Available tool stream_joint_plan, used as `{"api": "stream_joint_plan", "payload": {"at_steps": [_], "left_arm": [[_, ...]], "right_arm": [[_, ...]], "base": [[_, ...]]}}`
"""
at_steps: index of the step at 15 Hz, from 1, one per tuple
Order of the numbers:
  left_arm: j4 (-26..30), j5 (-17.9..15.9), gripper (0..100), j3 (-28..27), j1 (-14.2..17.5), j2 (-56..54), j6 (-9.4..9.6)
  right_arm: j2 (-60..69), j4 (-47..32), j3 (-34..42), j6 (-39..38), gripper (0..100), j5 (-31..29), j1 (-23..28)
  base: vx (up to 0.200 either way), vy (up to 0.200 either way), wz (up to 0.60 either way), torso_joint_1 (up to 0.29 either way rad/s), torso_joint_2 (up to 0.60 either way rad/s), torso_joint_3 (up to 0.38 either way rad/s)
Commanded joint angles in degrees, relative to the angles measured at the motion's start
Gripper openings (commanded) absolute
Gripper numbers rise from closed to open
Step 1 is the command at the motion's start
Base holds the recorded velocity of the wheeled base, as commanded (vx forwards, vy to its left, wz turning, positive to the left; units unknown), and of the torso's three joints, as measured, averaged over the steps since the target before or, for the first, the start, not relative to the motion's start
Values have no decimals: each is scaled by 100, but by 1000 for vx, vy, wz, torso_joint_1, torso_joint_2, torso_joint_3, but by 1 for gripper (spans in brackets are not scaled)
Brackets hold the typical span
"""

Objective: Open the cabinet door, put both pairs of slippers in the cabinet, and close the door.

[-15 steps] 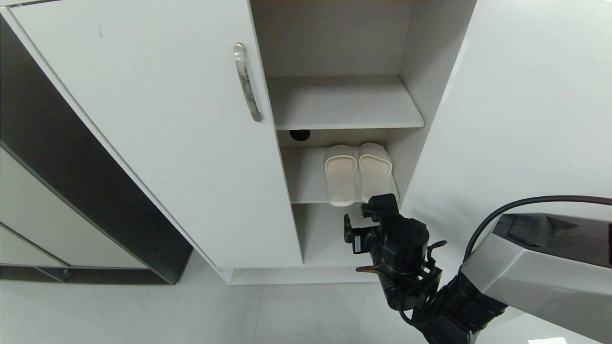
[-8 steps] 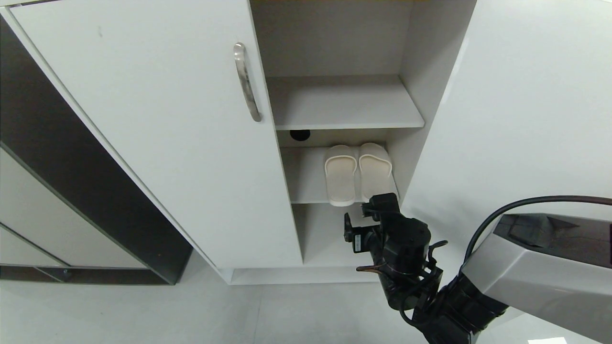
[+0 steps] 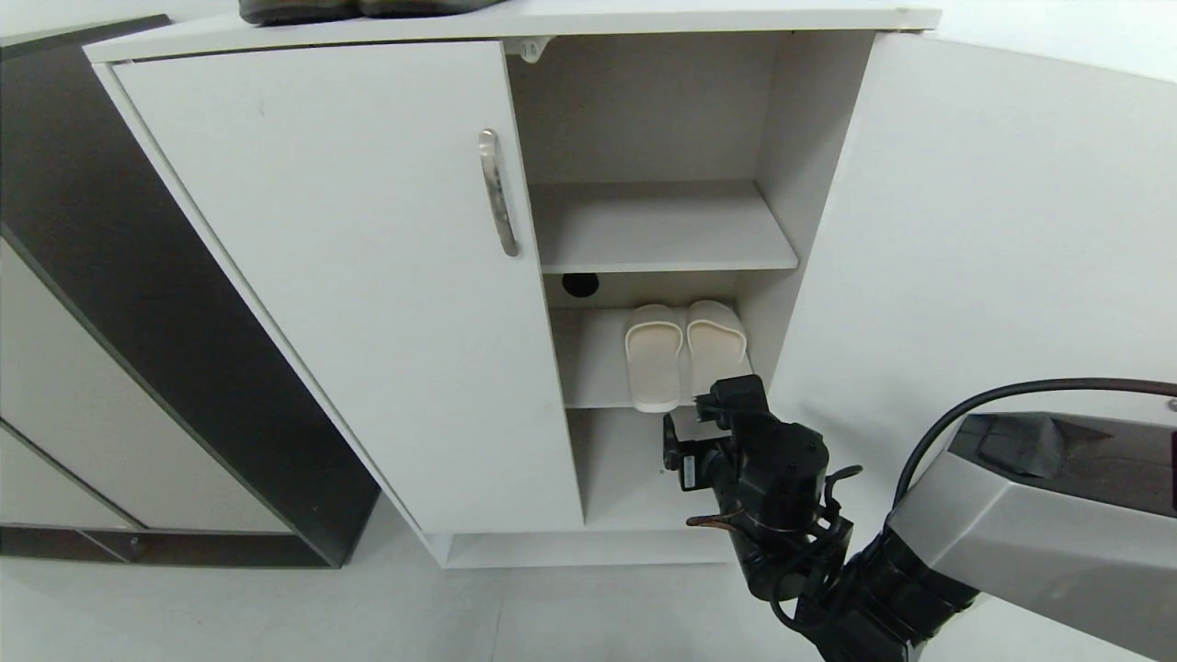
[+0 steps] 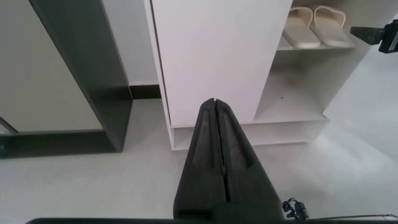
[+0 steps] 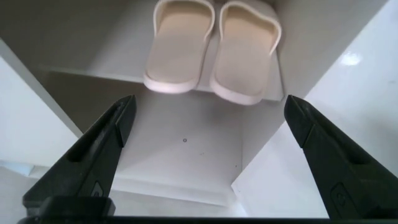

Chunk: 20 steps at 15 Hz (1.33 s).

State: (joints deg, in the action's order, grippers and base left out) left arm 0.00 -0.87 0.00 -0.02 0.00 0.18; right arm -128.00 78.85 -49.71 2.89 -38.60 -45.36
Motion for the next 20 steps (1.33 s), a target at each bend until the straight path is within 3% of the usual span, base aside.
{"api": "stream_joint_plan", "payload": {"at_steps": [1, 8, 12, 20], "left_arm": [[0, -1, 0, 0, -6, 9, -1], [-9, -10, 0, 0, 2, 9, 8], [-9, -1, 0, 0, -6, 0, -1], [-9, -10, 0, 0, 2, 0, -1]], "right_arm": [[-6, -1, 6, 1, 100, 1, 1], [21, 8, 14, 1, 100, 19, 1], [733, -45, 832, -8, 100, 862, 27], [909, -45, 1104, 10, 100, 1161, 106]], "base": [[0, 0, 0, -2, 2, 198], [0, 0, 0, 2, 2, 205], [0, 0, 0, 2, 1, 30], [0, 0, 0, 0, 0, 0]]}}
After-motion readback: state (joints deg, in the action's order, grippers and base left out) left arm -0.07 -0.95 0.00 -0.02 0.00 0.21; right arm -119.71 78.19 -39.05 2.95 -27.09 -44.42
